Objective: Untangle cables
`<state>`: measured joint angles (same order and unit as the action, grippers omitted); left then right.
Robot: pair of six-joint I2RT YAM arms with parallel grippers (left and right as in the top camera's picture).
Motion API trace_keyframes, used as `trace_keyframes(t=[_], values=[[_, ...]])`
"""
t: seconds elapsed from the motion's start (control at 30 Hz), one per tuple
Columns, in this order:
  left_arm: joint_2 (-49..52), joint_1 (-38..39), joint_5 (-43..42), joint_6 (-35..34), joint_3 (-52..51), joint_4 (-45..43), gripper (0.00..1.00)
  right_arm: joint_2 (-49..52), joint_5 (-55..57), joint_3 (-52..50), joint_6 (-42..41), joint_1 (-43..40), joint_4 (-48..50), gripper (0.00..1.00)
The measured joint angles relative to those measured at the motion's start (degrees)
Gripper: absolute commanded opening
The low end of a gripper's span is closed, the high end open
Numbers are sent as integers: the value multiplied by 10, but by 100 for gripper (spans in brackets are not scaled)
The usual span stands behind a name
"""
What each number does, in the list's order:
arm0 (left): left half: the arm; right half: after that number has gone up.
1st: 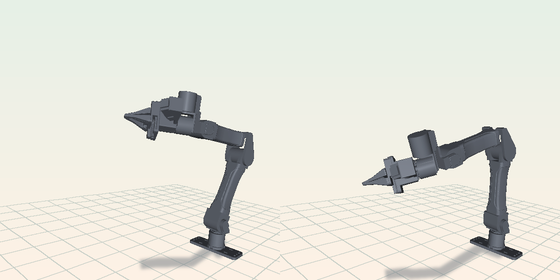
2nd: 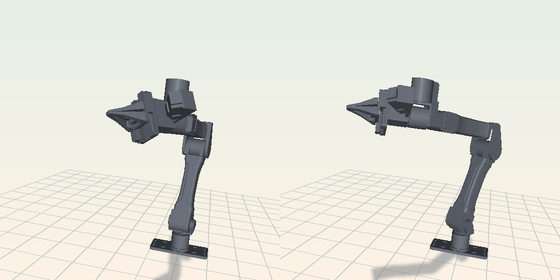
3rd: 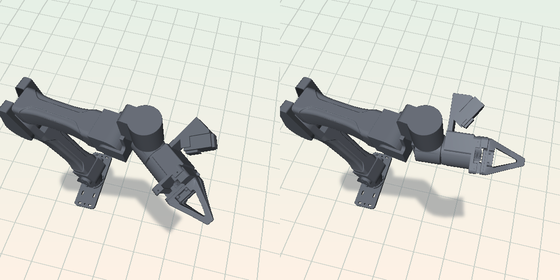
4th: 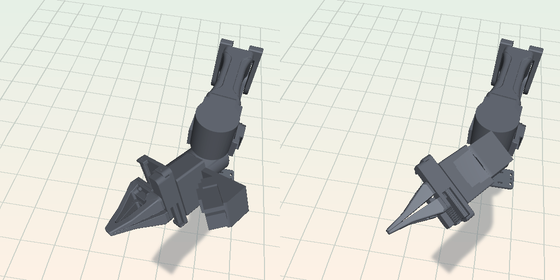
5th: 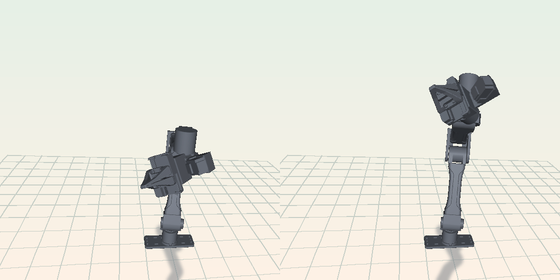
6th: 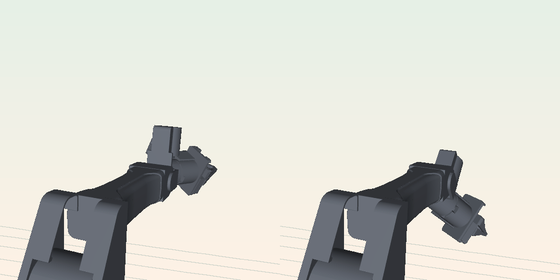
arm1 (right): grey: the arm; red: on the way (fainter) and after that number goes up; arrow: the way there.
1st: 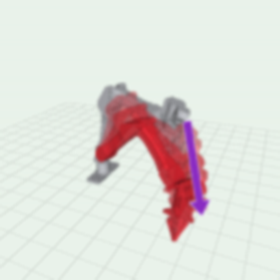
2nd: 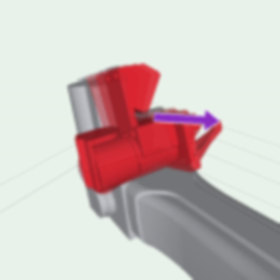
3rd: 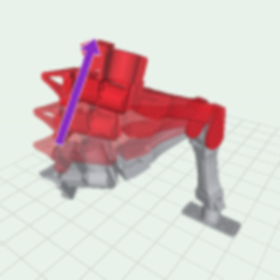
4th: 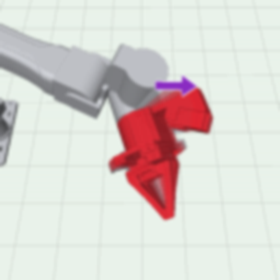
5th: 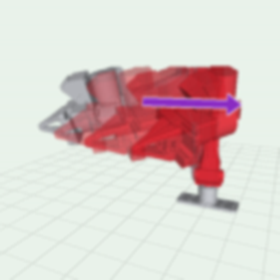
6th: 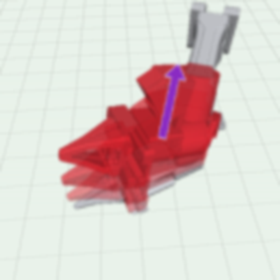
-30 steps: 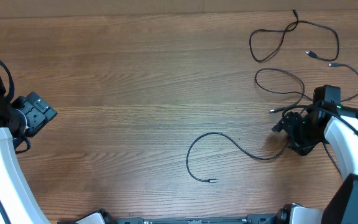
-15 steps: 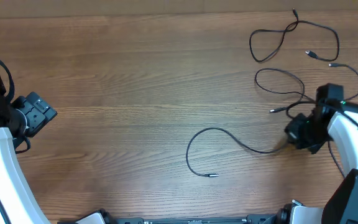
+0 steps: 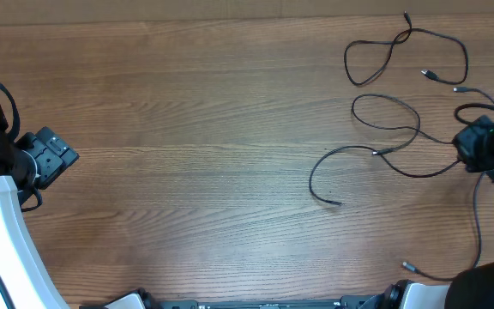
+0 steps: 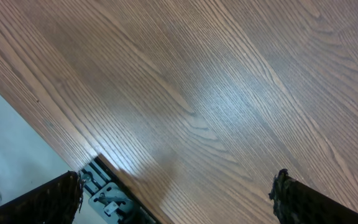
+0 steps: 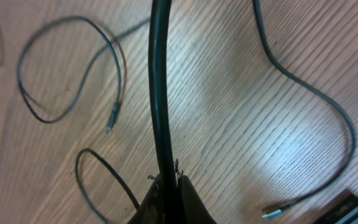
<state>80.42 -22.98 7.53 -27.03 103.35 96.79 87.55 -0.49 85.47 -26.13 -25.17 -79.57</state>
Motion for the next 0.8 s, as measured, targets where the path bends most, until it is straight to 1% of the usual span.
trace_keyframes(t=[0.17, 0.33, 0.57, 0.7, 0.8], values=[[0, 0, 0, 0, 0, 0, 100, -1, -9, 52, 12, -4, -39, 4], [0, 0, 0, 0, 0, 0, 100, -18, -64, 64, 55, -3, -42, 4], [0, 0, 0, 0, 0, 0, 100, -101, -154, 64, 99, -3, -32, 4], [0, 0, 0, 0, 0, 0, 99, -147, -175, 66, 106, -3, -24, 4], [0, 0, 0, 0, 0, 0, 100, -164, -172, 69, 107, -3, -24, 4]])
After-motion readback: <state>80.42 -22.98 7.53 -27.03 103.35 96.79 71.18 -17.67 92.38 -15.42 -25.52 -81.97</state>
